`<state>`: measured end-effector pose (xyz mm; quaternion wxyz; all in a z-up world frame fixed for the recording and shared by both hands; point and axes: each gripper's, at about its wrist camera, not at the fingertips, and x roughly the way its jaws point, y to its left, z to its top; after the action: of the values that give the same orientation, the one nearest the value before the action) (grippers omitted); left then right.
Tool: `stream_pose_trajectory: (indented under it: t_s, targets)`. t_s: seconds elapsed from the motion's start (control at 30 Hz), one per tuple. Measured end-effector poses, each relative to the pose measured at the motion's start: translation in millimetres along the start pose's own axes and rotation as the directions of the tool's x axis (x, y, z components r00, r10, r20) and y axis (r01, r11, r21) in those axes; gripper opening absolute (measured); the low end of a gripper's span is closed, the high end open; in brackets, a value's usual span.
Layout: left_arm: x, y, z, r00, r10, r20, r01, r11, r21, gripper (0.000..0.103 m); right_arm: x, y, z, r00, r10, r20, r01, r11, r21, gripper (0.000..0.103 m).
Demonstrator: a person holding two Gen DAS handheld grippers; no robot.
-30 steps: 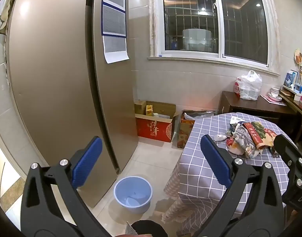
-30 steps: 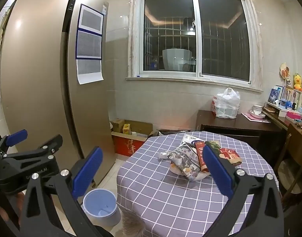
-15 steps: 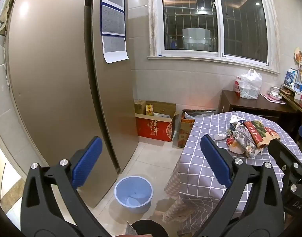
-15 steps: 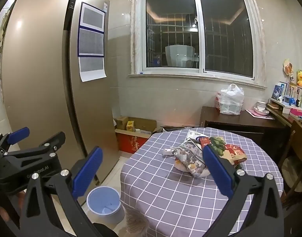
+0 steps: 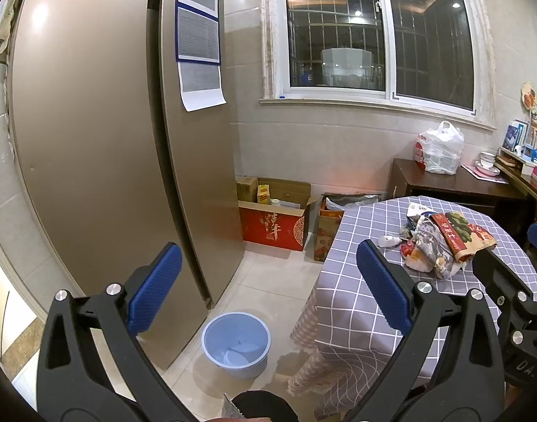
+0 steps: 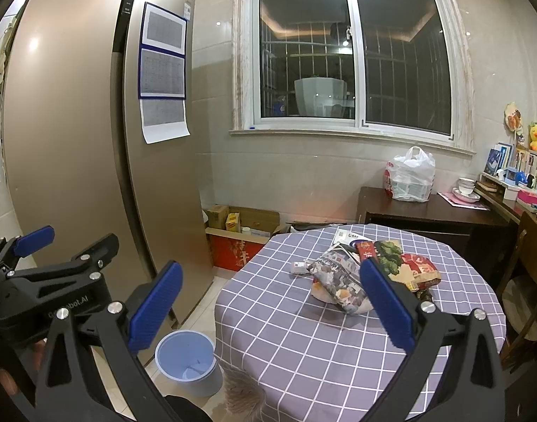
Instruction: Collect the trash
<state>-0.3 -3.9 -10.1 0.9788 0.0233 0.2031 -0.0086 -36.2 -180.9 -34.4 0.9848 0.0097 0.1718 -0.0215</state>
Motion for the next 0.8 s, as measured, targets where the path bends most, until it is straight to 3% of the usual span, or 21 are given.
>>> stream_pose_trajectory:
  t_s: [0.8]
  targets:
    - [-1.0,-5.2,4.8,1.000,-0.013,0.000,0.013,1.000,0.004,0.097,0.0,-0.5,0.7,1.000,0.005,-0.009,-0.005,1.000,0.003,0.099]
